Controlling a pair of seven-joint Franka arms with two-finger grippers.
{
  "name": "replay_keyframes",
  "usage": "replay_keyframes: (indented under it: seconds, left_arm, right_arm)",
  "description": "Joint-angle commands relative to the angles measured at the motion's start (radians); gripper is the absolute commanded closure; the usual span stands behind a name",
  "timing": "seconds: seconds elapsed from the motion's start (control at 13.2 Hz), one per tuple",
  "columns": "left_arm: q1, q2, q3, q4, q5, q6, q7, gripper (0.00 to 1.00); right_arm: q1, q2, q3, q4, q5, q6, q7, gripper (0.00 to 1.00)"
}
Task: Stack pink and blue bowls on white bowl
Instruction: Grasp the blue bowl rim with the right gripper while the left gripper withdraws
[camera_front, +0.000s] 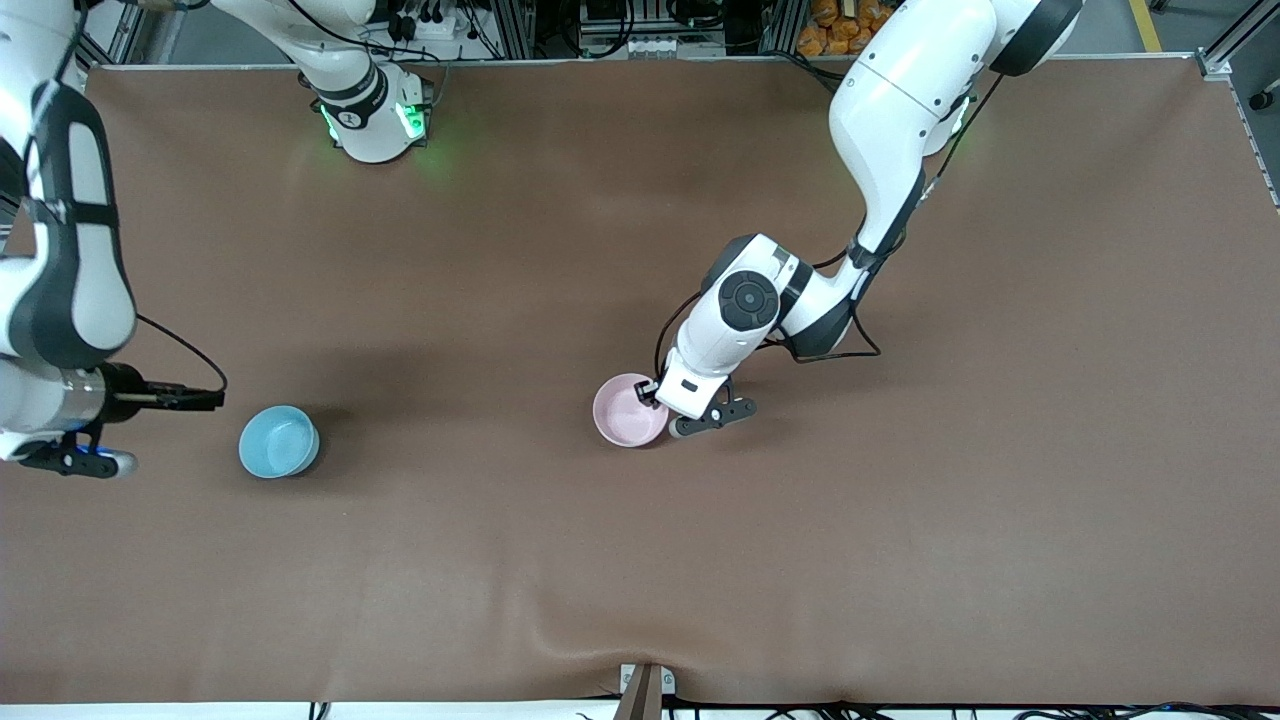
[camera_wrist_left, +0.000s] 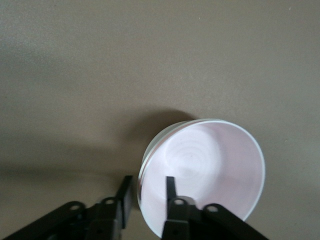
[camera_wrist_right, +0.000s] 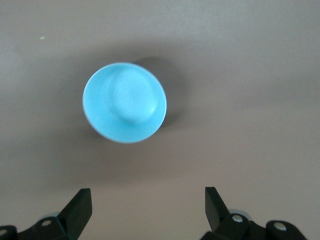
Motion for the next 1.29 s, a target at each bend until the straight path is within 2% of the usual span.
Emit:
replay_keyframes:
  seconds: [0.0, 0.15, 0.3, 0.68, 0.76, 0.91, 0.99, 1.06, 1.21]
  left_arm:
    - [-0.003, -0.046, 0.008, 0.007, 0.024, -0.038, -0.055, 0.00]
    - [0.008, -0.097, 0.011, 0.010, 0.024, -0.124, -0.055, 0.00]
    - [0.031, -0.159, 0.034, 0.010, 0.039, -0.199, -0.050, 0.00]
    - [0.137, -0.288, 0.036, 0.016, 0.115, -0.331, 0.039, 0.00]
    - [0.159, -0.307, 0.036, 0.016, 0.116, -0.351, 0.065, 0.00]
    - [0.218, -0.345, 0.034, 0.016, 0.115, -0.414, 0.156, 0.00]
    - [0.248, -0.361, 0.031, 0.015, 0.115, -0.439, 0.210, 0.00]
    - [0.273, -0.376, 0.031, 0.015, 0.115, -0.471, 0.270, 0.00]
    - [0.324, -0.404, 0.030, 0.013, 0.115, -0.517, 0.373, 0.00]
  right_arm:
    - [-0.004, 0.095, 0.005, 0.029, -0.011, 0.083, -0.006, 0.00]
    - [0.005, 0.136, 0.006, 0.029, -0.006, 0.145, -0.009, 0.00]
    - [-0.001, 0.164, 0.006, 0.024, -0.002, 0.218, -0.102, 0.00]
    - [-0.005, 0.211, 0.008, 0.015, 0.000, 0.269, -0.161, 0.00]
    - [-0.007, 0.215, 0.008, 0.015, 0.000, 0.271, -0.170, 0.09]
    - [-0.007, 0.215, 0.008, 0.006, 0.000, 0.271, -0.172, 0.58]
    - [-0.006, 0.215, 0.008, -0.002, 0.000, 0.271, -0.172, 0.73]
    - [-0.007, 0.215, 0.008, -0.008, 0.000, 0.274, -0.172, 0.83]
    - [-0.007, 0.216, 0.008, -0.025, 0.000, 0.295, -0.172, 0.83]
